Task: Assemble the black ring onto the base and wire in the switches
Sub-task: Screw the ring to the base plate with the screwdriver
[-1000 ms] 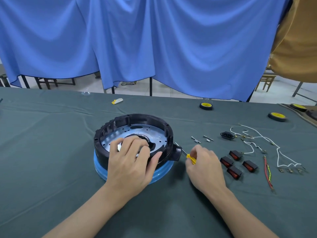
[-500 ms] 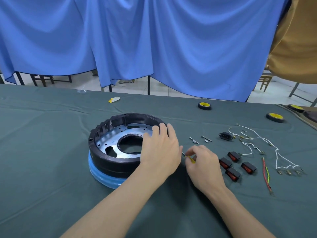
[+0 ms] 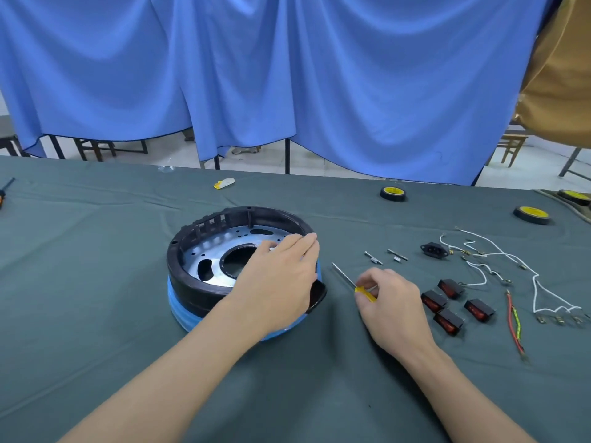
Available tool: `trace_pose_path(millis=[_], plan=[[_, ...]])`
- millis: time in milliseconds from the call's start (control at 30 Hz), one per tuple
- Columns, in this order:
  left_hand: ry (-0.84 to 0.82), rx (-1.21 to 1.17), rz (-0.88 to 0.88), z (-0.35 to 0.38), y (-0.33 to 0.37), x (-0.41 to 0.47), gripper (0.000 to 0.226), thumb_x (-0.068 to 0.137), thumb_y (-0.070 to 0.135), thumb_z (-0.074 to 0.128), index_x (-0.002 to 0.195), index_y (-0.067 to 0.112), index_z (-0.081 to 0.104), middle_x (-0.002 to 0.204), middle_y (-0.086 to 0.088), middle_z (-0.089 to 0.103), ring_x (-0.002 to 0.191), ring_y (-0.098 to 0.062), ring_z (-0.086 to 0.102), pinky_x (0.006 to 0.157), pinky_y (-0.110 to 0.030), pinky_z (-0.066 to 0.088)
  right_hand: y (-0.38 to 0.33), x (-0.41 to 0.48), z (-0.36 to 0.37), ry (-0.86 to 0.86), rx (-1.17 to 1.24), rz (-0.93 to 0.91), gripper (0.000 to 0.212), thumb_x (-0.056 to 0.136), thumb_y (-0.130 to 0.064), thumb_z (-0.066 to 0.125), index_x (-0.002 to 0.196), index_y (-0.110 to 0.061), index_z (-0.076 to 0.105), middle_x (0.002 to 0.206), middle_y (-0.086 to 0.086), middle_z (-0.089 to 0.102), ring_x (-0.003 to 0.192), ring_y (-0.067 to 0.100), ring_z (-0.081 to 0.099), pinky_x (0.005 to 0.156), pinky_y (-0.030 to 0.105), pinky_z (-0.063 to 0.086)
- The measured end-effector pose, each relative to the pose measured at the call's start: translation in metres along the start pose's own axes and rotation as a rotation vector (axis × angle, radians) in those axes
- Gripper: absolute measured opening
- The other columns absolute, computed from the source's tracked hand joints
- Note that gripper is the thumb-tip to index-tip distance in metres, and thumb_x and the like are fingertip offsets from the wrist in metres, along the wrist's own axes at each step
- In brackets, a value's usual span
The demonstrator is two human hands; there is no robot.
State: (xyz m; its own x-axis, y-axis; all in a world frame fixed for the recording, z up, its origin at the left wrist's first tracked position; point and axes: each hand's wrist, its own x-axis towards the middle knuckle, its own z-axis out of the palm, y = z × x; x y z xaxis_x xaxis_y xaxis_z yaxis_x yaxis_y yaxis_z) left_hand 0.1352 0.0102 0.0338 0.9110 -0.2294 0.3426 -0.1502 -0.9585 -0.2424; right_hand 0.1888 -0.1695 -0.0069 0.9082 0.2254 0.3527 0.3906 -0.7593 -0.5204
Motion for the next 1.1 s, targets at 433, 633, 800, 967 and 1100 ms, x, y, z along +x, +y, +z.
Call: trace_pose_path(millis=[433,633,800,967,1100], plan=[[-0.078,-0.313,-0.217,-0.025,-0.006,-0.002,0.040,0.095,0.052,0.048,0.117,0.020,0.058,0.121,0.007,0.062,0.117,-0.018,0.051,0.087,-0.035,0.043,-0.004,-0.006,0.007,0.012,0.074,-0.124,0.008,0.081,-0.010,0.068,0.088,-0.013,0.067,0.082,-0.005,0.057,0.071,0.011,0.050,0.067,0.014,0.030],[0.015,-0.112,-0.367,-0.013,0.015,0.007,0.037,0.099,0.052,0.043,0.081,0.020,0.039,0.078,0.004,0.048,0.074,-0.018,0.038,0.054,-0.030,0.024,-0.003,0.002,0.004,0.084,0.105,-0.114,0.006,0.088,-0.022,0.062,0.082,-0.021,0.065,0.081,-0.009,0.061,0.072,0.011,0.056,0.073,0.029,0.044],[0.040,-0.083,-0.302,-0.006,0.004,0.003,0.032,0.100,0.049,0.039,0.082,0.023,0.044,0.073,0.007,0.041,0.085,-0.015,0.047,0.056,-0.027,0.027,0.013,0.029,-0.014,0.132,0.027,-0.012,0.008,0.086,-0.013,0.062,0.090,-0.016,0.068,0.088,-0.001,0.068,0.081,0.021,0.061,0.081,0.035,0.048],[-0.038,-0.083,-0.173,-0.004,-0.023,-0.004,0.039,0.099,0.053,0.033,0.105,0.023,0.057,0.093,0.006,0.058,0.105,-0.015,0.052,0.064,-0.029,0.030,0.035,0.049,-0.026,-0.062,-0.151,0.038,0.018,0.084,-0.011,0.058,0.088,-0.024,0.071,0.093,-0.001,0.072,0.093,0.024,0.063,0.083,0.036,0.051],[-0.073,-0.157,-0.086,-0.003,-0.044,-0.009,0.042,0.099,0.054,0.037,0.126,0.029,0.059,0.102,0.010,0.061,0.112,-0.014,0.047,0.082,-0.028,0.031,0.039,0.057,-0.025,-0.190,-0.255,0.043,0.023,0.086,-0.016,0.055,0.089,-0.031,0.072,0.100,0.002,0.071,0.098,0.030,0.061,0.085,0.038,0.052]])
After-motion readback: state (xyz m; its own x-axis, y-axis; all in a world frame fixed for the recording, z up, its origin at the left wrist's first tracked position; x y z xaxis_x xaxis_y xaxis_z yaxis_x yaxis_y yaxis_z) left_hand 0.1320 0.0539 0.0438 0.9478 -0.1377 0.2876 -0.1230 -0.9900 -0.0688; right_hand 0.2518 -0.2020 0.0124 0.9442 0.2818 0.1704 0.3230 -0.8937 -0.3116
